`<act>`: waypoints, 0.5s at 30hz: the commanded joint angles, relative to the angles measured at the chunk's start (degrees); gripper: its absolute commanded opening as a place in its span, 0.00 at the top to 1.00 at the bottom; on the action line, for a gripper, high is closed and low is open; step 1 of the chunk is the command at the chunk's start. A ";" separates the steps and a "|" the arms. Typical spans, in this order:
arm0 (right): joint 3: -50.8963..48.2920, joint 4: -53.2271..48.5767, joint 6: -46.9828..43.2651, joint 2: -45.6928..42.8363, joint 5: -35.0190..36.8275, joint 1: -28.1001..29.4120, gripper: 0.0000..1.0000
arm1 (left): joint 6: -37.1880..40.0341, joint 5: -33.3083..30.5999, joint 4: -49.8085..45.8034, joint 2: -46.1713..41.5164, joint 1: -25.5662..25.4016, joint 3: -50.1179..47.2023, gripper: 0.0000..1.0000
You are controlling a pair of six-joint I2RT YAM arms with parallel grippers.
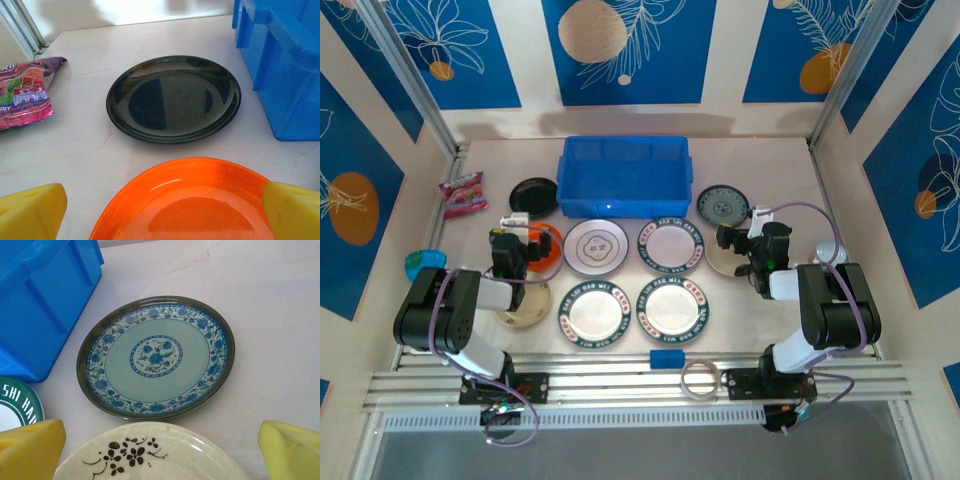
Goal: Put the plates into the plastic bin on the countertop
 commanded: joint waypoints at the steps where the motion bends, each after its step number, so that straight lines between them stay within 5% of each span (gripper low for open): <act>1: 1.42 0.37 -1.07 -0.71 -1.03 -0.21 0.01 | 0.78 1.40 0.27 0.29 0.82 1.16 0.00; 10: 1.22 0.68 -1.20 -0.88 -1.07 -0.14 0.01 | 0.59 -0.32 -0.97 -0.30 0.48 1.41 0.00; 15: 4.86 -9.99 -0.05 -6.06 2.44 0.06 0.01 | 1.12 -5.25 -5.87 -4.91 -0.93 2.35 0.00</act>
